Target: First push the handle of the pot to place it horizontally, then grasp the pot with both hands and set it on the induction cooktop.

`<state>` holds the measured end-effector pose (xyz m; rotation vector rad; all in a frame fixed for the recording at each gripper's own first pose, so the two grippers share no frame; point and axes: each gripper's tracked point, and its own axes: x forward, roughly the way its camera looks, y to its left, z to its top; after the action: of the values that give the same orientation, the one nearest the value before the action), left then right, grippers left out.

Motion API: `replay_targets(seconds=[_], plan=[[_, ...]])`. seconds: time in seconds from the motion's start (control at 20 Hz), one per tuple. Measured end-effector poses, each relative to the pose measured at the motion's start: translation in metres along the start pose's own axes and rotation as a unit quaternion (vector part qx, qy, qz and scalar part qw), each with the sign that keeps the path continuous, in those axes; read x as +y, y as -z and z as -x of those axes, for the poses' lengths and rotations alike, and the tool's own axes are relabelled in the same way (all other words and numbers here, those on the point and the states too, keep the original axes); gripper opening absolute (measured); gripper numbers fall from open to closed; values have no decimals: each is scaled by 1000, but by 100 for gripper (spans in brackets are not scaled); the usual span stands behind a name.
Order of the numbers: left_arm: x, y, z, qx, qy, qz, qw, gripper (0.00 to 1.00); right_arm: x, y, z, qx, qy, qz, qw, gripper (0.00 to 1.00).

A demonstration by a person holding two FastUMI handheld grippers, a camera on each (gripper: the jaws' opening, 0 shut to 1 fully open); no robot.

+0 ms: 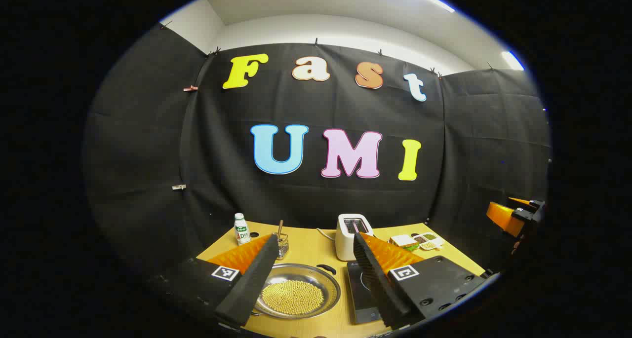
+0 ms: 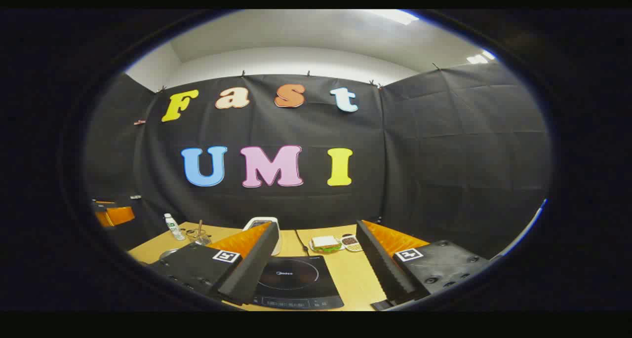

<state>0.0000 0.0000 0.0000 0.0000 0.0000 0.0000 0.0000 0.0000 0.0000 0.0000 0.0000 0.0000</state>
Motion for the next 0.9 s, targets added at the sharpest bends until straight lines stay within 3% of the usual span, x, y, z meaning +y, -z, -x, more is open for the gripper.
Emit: replay_targets(seconds=[0.4,0.9], plan=[[0,0,-6,-1,12,-6,1000,95,24,-4,6,-3,-36,0,999,98],[-10,0,-2,-9,25,-15,1000,95,32,-6,15,1,-48,-9,999,98]])
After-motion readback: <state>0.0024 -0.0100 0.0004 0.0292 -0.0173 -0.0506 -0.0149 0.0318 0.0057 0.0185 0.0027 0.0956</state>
